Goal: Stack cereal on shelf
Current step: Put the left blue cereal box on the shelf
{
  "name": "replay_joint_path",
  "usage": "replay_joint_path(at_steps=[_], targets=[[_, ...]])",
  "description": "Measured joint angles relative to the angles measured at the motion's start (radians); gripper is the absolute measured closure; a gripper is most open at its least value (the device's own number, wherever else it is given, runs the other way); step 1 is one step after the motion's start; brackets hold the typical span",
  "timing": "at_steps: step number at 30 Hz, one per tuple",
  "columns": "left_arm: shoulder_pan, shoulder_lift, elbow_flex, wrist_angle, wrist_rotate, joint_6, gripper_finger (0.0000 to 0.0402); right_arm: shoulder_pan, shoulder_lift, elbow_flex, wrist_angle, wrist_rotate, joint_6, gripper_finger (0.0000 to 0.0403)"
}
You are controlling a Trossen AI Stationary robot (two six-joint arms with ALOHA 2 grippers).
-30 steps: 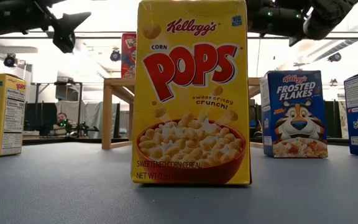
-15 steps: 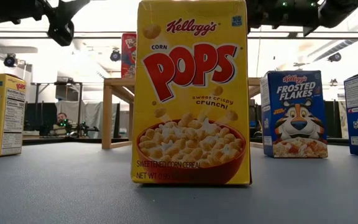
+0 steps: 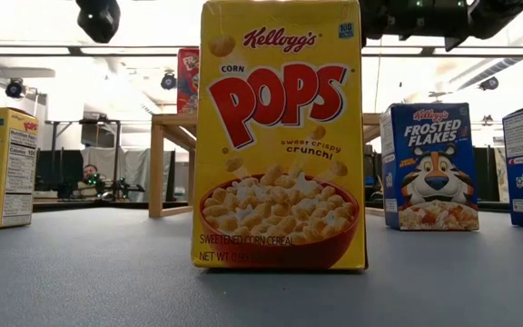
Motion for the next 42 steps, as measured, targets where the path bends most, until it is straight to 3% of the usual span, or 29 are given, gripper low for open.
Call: replay_joint_path(at_steps=[6, 15, 26, 33, 42], targets=[[0.000, 0.072, 0.068, -0.064, 0.000, 0.019, 0.0206, 0.000, 0.000, 0.000, 0.000, 0.000, -0.001, 0.0184], [-0.003, 0.076, 0.072, -0.113, 0.000, -0.050, 0.0206, 0.000, 0.000, 0.000, 0.000, 0.000, -0.009, 0.0184], [-0.005, 0.115, 0.296, -0.533, -0.001, -0.243, 0.0206, 0.000, -0.001, -0.001, 0.009, 0.000, -0.033, 0.0184], [-0.023, 0.190, 0.387, -0.836, 0.043, -0.460, 0.0206, 0.000, -0.003, -0.001, 0.049, 0.000, 0.014, 0.0184], [-0.065, 0.256, 0.488, -0.897, 0.088, -0.581, 0.0206, 0.000, -0.001, -0.001, 0.056, 0.000, 0.023, 0.0184]])
